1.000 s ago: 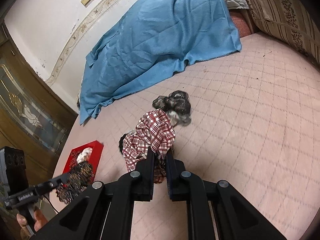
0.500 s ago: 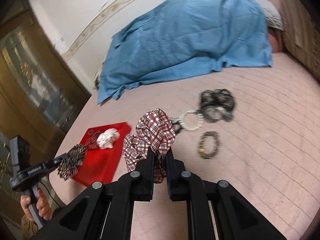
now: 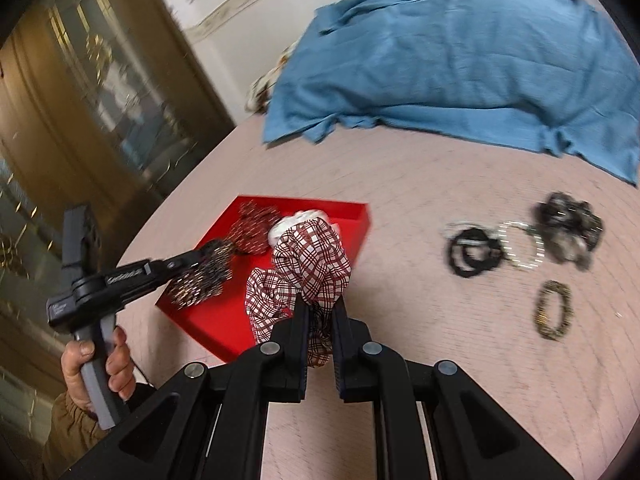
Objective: Organize jewelry
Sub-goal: 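Carry the clip and plaid scrunchie into the red tray and lower them, then open both tools to release the clip and scrunchie in the tray, then move both tools back toward the hair ties and bracelets, then grasp and lift black hair tie with left tool while right tool lifts leopard-print hair tie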
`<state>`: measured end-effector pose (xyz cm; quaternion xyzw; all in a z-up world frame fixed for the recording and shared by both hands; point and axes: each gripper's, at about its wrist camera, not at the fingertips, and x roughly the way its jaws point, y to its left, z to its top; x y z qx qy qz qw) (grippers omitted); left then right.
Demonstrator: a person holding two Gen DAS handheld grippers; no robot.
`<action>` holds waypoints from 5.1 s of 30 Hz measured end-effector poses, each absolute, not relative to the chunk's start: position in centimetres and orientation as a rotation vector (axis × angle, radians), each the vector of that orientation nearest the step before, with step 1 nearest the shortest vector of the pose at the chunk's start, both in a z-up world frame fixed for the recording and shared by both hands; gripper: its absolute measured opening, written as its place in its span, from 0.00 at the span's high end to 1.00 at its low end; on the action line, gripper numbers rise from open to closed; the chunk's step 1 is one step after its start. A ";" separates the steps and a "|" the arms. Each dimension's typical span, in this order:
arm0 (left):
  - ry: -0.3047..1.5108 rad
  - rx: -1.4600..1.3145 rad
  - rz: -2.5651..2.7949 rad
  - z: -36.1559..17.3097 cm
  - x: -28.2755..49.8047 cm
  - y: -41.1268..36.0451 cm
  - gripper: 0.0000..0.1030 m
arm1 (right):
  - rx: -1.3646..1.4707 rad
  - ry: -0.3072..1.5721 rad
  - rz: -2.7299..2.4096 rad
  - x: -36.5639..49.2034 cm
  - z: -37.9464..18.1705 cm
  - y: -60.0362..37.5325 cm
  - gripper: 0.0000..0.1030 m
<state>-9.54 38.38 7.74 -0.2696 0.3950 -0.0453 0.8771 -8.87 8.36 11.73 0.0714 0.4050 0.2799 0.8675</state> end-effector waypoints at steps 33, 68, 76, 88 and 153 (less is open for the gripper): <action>0.728 -0.493 0.032 6.7 -9.5 41.1 0.92 | 0.058 1.056 0.697 -5.2 4.7 22.1 0.87; 0.668 -0.100 0.321 7.9 -11.6 36.8 0.38 | 0.049 0.913 0.611 -8.6 8.7 16.0 0.53; 0.690 0.006 0.299 9.3 -12.8 33.0 0.36 | 0.081 0.886 0.551 -9.5 9.5 11.8 0.50; 0.688 0.146 0.191 12.2 -15.8 25.0 0.30 | 0.165 0.855 0.448 -11.3 9.7 3.6 0.45; 1.018 0.000 -0.158 1.4 5.1 9.7 0.90 | 0.223 0.890 0.273 -2.0 0.7 -11.4 0.74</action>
